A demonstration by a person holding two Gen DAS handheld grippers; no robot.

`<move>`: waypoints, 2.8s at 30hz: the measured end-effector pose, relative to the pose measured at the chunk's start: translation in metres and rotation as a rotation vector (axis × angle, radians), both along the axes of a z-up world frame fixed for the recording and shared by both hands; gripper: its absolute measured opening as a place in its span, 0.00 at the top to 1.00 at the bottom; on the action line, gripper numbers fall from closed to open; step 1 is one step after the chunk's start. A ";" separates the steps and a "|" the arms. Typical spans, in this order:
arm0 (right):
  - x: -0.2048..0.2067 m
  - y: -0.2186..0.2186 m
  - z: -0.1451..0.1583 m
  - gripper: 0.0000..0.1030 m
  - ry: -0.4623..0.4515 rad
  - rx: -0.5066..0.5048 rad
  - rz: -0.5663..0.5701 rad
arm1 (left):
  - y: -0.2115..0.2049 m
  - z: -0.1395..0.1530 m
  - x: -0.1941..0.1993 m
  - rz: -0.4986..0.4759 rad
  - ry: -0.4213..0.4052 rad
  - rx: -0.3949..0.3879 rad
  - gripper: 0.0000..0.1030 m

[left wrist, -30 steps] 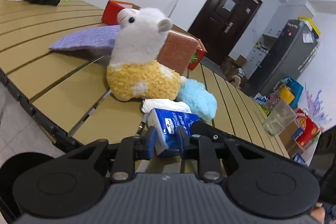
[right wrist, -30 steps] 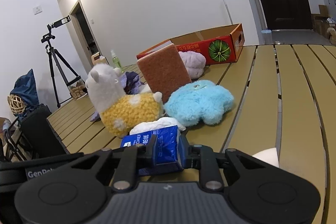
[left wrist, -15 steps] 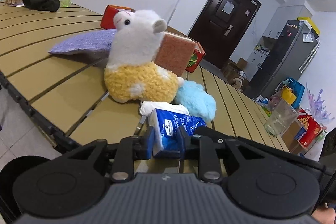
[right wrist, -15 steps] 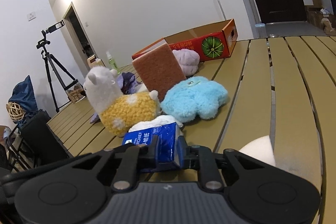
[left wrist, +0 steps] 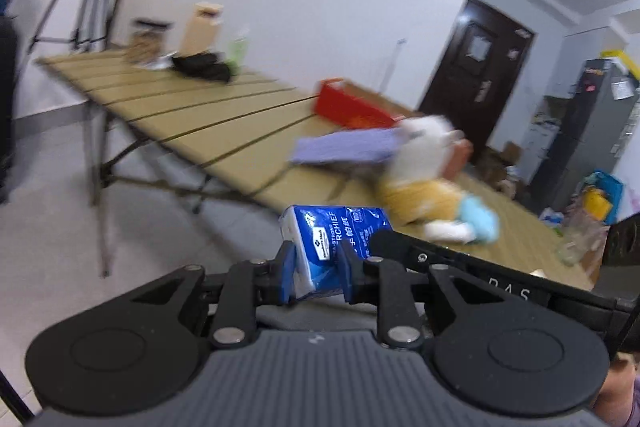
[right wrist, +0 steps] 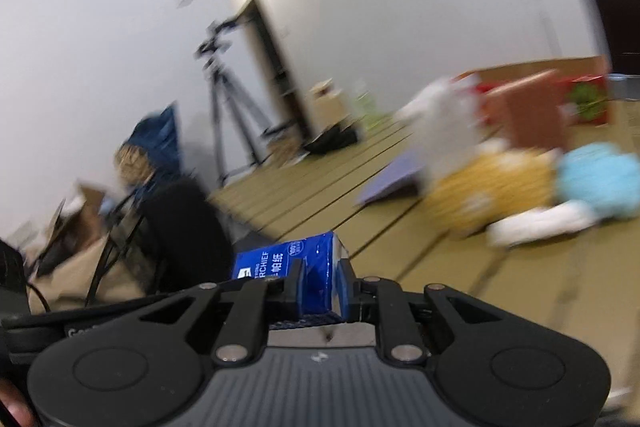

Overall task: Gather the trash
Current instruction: 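Carry the blue tissue pack over the bin and open both grippers, then grasp the white tissue with the left gripper while the right grasps the white foam wedge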

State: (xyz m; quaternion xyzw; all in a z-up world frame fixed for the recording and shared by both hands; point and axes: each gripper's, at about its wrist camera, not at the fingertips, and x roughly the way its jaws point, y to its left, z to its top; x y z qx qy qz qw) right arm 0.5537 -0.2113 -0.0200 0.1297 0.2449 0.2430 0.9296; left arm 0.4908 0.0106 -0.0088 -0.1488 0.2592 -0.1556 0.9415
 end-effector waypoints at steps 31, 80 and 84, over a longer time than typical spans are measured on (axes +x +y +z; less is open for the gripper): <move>0.065 0.063 -0.126 0.80 0.413 -0.359 0.018 | 0.006 -0.144 0.063 0.079 0.425 0.260 0.38; -0.045 -0.164 -0.010 0.52 0.058 -0.323 -0.628 | -0.230 -0.015 0.095 -0.086 -0.025 0.149 0.31; -0.045 -0.168 -0.010 0.68 0.052 -0.317 -0.623 | -0.234 -0.016 0.095 -0.066 -0.040 0.197 0.65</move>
